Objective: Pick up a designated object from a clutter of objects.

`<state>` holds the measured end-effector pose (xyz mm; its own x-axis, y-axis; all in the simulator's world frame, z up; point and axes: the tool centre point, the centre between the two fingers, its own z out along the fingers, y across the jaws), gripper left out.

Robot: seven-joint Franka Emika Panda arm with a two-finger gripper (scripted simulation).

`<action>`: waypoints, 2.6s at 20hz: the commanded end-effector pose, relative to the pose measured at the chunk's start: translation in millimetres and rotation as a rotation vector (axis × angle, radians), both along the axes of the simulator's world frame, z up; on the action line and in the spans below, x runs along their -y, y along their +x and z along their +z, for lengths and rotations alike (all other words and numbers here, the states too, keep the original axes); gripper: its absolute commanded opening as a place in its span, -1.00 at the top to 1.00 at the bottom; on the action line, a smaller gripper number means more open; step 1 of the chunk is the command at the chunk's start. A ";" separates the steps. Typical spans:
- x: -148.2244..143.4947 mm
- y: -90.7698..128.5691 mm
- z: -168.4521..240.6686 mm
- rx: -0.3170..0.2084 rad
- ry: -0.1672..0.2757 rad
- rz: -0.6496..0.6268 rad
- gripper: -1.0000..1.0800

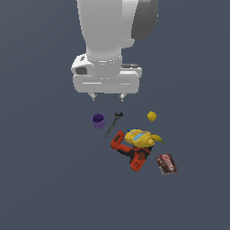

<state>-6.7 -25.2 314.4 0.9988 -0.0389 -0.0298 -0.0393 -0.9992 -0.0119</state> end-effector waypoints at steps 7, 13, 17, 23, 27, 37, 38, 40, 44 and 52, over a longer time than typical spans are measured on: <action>4.4 -3.0 0.6 0.003 -0.019 0.016 -0.92; 9.6 -5.4 3.0 0.005 -0.032 0.033 -0.92; 7.1 -4.9 1.1 0.005 -0.031 0.027 -0.92; -3.5 -4.3 -8.7 0.006 -0.035 -0.003 -0.92; -15.6 -4.0 -19.7 0.008 -0.038 -0.036 -0.92; -63.1 -8.5 -61.8 0.015 -0.048 -0.164 -0.92; -68.3 -9.5 -66.4 0.016 -0.049 -0.178 -0.92; -78.9 -11.9 -75.6 0.018 -0.050 -0.207 -0.92; -99.7 -17.9 -93.8 0.021 -0.052 -0.264 -0.92; -140.2 -34.9 -128.9 0.028 -0.052 -0.377 -0.92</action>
